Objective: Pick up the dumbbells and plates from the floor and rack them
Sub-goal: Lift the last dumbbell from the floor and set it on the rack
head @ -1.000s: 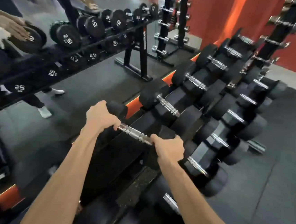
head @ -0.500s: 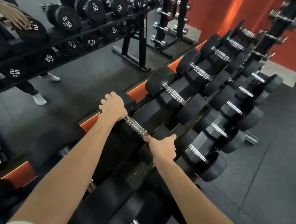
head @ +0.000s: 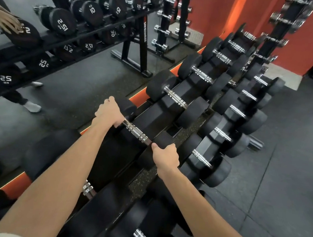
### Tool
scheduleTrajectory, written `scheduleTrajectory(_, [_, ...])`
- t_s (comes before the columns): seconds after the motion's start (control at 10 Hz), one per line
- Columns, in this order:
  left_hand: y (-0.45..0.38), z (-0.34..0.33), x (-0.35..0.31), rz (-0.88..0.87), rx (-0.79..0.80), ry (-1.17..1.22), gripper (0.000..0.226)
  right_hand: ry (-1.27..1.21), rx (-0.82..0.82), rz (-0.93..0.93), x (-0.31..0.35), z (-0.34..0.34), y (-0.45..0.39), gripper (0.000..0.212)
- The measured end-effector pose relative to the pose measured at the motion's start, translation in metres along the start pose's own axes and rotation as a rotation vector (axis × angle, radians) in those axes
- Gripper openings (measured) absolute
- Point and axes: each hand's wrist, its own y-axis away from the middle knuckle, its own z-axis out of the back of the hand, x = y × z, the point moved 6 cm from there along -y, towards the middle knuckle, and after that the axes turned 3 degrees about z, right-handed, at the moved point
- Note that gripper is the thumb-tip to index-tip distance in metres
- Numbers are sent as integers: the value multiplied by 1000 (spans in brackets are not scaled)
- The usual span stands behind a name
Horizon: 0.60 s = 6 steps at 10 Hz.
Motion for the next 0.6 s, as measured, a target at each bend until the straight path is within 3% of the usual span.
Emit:
scheduleTrajectory(0.1, [-2,1,0,-13,-1,0,89,100,11,58,0,-2,0,83])
scheduleTrajectory(0.3, [2,3,-11,-11,-22,4,82,122,75,70,11,10,-12,55])
scheduleTrajectory(0.4, [15,-1,-12,35,-92,-7,80,109,119,99,9,11,-13,59])
scheduleTrajectory(0.5, [34,-8,-14,70,-108,0,90,28,208,102,-1,20,-12,63])
scheduleTrajectory(0.6, [62,-12,-40,-44,-113,59,68,-166,303,110,-9,46,-17,50])
